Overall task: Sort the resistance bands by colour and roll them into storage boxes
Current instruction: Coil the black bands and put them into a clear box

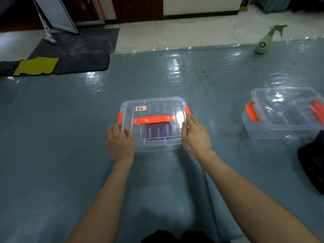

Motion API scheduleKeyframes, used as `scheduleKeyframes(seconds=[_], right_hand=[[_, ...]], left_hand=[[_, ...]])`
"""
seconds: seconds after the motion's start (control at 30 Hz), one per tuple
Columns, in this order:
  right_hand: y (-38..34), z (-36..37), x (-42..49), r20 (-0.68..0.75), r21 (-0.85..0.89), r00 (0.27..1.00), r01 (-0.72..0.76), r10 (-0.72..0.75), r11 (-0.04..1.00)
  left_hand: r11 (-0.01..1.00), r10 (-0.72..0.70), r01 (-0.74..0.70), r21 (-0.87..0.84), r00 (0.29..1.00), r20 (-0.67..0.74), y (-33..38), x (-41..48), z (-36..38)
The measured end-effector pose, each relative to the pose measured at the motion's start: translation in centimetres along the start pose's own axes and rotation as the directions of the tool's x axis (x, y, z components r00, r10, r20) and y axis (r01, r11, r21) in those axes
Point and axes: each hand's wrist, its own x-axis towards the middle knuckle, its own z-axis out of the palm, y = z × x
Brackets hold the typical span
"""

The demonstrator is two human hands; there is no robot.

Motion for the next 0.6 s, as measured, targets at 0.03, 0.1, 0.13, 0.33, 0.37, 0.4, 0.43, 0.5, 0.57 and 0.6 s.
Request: scheduleKeyframes(seconds=[0.03,0.1,0.13,0.33,0.37,0.4,0.43,0.5,0.57,0.6], right_hand=[[0.3,-0.8,-0.3,0.064,-0.057,0.997,0.047,-0.043,0.997],[1.8,-2.5,-1.3,0.090,-0.112,0.987,0.139,-0.129,0.984],[3.2,-3.4,-2.0,0.062,-0.124,0.986,0.161,-0.154,0.979],[15.4,-9.5,-6.6,0.106,-0.242,0.992,-0.038,0.065,0.970],[17.7,-10.6,-6.9,0.110,-0.258,0.990,-0.062,0.093,0.964],[20.1,-11.7,-7.0,0.114,-0.270,0.987,-0.079,0.114,0.960],[22.6,-12.7,-7.1,0.119,-0.277,0.984,-0.092,0.129,0.956],[27.4,-14.6,-7.2,0.120,-0.291,0.981,-0.109,0.149,0.950],[32.2,-16.4,-7.5,0.138,-0.316,0.978,-0.108,0.158,0.943],[34.6,-17.4,-7.7,0.140,-0.311,0.978,-0.105,0.155,0.945]], left_hand=[[0.995,0.042,-0.045,0.090,0.998,0.037,0.1,0.0,-0.5],[0.961,0.144,-0.155,0.227,0.987,0.065,0.6,-0.4,-1.2],[0.943,0.215,-0.222,0.247,0.975,0.058,1.3,-1.1,-1.4],[0.739,0.652,-0.672,0.042,0.730,0.206,12.8,-10.9,3.4],[0.714,0.679,-0.701,-0.006,0.689,0.254,15.1,-13.0,4.9],[0.701,0.685,-0.712,-0.037,0.658,0.313,17.2,-15.0,6.5],[0.696,0.677,-0.716,-0.050,0.632,0.377,19.1,-17.2,8.1],[0.690,0.643,-0.723,-0.034,0.591,0.488,22.6,-21.4,11.6],[0.680,0.597,-0.733,0.007,0.560,0.574,25.2,-25.8,15.3],[0.675,0.564,-0.737,0.032,0.543,0.623,26.3,-27.9,17.0]])
